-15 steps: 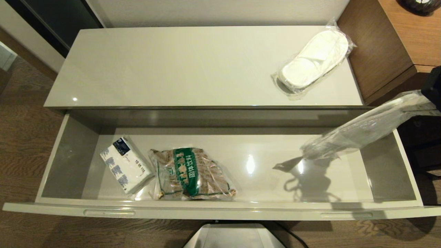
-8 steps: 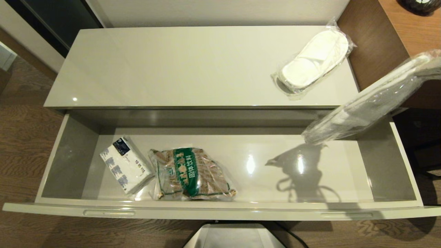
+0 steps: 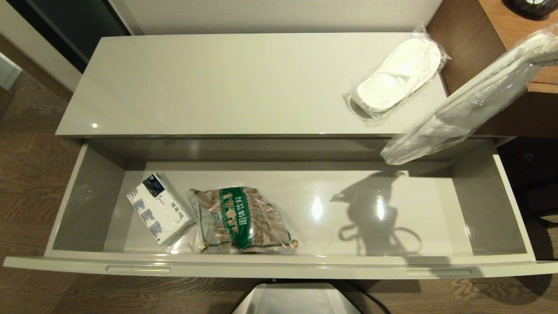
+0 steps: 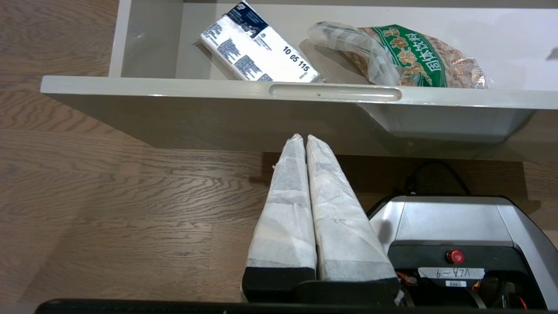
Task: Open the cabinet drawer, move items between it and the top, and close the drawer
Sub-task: Place the disposable slippers on the table
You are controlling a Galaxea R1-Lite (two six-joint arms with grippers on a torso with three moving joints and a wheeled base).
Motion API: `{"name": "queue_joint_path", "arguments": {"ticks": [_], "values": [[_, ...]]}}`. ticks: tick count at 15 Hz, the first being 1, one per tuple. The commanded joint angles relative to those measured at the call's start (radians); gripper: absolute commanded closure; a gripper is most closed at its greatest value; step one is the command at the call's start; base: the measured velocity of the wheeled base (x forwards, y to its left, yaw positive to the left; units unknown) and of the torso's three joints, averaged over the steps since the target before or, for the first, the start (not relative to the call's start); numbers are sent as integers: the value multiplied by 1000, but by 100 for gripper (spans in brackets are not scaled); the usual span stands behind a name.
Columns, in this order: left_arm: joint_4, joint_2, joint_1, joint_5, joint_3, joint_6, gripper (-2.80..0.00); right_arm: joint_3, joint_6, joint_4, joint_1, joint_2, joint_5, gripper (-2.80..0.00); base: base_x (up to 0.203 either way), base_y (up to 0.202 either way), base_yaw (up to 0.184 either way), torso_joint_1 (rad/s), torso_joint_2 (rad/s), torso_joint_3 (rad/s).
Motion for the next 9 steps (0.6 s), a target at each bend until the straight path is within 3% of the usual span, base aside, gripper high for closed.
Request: {"name": "queue_joint_path", "arguments": {"ticks": [1, 9], "values": [[0, 0, 0, 0, 0, 0, 0, -7, -11, -26, 33, 12, -65, 0, 0, 0, 0, 0, 0, 0], [0, -1, 1, 0, 0, 0, 0, -6, -94, -266, 34, 87, -106, 0, 0, 0, 0, 0, 0, 0]]}}
